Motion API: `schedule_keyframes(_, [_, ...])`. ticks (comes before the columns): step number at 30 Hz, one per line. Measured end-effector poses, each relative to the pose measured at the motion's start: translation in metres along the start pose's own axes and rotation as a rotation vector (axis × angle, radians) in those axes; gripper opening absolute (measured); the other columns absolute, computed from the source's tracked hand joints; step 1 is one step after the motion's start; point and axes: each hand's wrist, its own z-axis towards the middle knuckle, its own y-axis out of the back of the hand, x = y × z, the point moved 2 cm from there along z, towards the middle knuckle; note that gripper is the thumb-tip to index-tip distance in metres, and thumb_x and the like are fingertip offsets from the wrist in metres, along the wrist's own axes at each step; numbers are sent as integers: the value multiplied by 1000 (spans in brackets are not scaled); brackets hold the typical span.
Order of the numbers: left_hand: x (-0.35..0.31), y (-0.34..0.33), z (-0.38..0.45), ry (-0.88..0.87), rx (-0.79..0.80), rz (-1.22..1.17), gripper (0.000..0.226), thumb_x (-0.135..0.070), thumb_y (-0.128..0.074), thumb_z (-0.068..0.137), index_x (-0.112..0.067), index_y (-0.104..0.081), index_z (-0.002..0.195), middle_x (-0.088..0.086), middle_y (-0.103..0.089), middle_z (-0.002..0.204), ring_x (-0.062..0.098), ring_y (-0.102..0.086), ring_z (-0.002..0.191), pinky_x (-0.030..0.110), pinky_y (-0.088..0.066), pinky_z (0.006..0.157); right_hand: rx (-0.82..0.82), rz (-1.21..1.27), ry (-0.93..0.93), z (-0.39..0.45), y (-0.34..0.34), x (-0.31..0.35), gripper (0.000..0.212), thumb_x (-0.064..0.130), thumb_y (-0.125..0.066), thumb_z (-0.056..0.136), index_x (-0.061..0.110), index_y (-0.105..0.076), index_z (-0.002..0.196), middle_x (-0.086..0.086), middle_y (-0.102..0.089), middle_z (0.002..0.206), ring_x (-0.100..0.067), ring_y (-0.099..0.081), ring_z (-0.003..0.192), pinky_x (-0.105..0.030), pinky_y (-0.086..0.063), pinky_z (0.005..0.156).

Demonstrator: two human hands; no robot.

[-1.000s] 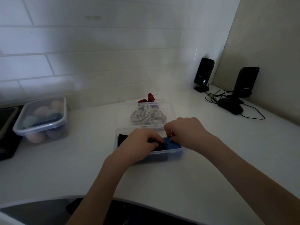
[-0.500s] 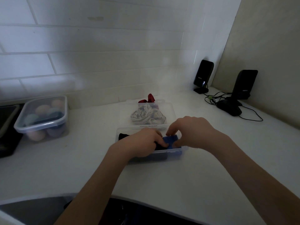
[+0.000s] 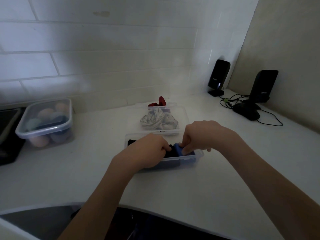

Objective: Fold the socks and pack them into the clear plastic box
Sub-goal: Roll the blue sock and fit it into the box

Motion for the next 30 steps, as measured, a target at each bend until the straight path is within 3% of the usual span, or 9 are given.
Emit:
schedule_keyframes(5, [1,1,4,11,63,40,42,-7,-37,94,-23,-57,128,5,-55,135,22,-53,114,18,-33,82,-98,-95,-20,4,-5,11,26,39,-67,81,21,-71,98,-1,-56,79,-21,-52,67,-25,-33,56])
schedule_keyframes(10, [0,1,8,16,71,38,45,-2,-36,92,-22,-59,125,5,-57,133,22,-54,112,19,-36,81,-133,-136,-43,5,-7,18,10,27,-64,82,19,-58,78,2,-40,62,-15,-39,53,-22,-26,51])
schedule_keyframes(15, [3,0,5,5,75,26,46,-1,-34,93,-22,-59,126,2,-56,135,20,-53,113,17,-33,79,-103,-154,-62,9,-5,23,31,26,-66,82,17,-47,59,2,-41,60,-12,-37,50,-25,-32,55])
schedule_keyframes(19, [9,1,5,8,76,-15,49,0,-33,91,-25,-62,123,2,-59,131,16,-52,96,18,-35,77,-70,-108,-45,8,-2,20,14,30,-67,81,16,-66,79,3,-47,59,-12,-46,51,-21,-37,53])
schedule_keyframes(26, [14,5,5,-19,54,-66,48,-3,-35,91,-28,-65,118,-4,-60,129,11,-50,91,15,-36,73,-85,-62,-62,2,-3,16,23,37,-66,82,18,-73,91,2,-57,62,-11,-50,48,-19,-33,50])
schedule_keyframes(30, [19,12,3,-71,-4,-146,37,-8,-41,94,-21,-62,122,-4,-61,129,12,-54,111,17,-33,91,-14,191,-26,3,-2,3,23,33,-69,81,24,-74,101,2,-72,85,-5,-56,42,-19,-42,47])
